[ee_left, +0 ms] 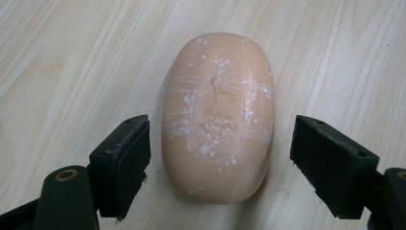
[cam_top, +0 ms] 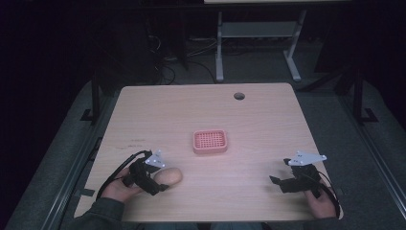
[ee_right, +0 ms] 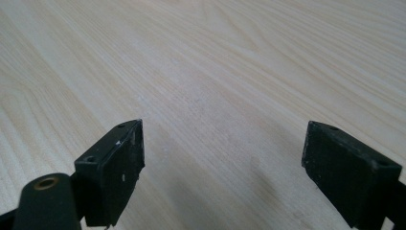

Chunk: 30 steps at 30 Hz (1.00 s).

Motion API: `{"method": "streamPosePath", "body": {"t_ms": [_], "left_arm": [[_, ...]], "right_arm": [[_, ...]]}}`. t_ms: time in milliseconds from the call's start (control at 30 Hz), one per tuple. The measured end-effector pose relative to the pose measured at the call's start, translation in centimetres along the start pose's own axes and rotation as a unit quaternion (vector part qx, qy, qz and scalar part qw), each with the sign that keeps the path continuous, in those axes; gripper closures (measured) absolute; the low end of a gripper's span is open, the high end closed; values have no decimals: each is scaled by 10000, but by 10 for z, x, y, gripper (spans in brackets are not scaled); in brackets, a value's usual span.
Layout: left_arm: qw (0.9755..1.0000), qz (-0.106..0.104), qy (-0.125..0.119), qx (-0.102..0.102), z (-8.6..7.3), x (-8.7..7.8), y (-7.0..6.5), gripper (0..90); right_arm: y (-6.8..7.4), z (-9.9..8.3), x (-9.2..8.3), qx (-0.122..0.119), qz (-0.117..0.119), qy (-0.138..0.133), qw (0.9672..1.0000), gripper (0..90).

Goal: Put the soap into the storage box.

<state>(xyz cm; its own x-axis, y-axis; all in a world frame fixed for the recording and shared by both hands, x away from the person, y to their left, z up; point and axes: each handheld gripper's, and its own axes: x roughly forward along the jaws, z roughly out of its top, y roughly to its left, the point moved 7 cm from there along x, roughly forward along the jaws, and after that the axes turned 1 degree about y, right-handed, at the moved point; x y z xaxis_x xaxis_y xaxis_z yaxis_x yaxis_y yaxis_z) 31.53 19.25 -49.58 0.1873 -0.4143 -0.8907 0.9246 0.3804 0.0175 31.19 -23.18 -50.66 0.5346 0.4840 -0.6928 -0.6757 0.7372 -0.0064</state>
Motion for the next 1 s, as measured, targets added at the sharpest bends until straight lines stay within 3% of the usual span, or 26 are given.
{"method": "streamPosePath", "body": {"t_ms": [1000], "left_arm": [[9997,-107,220,51,10,17,2,280]], "right_arm": [[1,0,0,-11,3,-4,10000,141]]}}
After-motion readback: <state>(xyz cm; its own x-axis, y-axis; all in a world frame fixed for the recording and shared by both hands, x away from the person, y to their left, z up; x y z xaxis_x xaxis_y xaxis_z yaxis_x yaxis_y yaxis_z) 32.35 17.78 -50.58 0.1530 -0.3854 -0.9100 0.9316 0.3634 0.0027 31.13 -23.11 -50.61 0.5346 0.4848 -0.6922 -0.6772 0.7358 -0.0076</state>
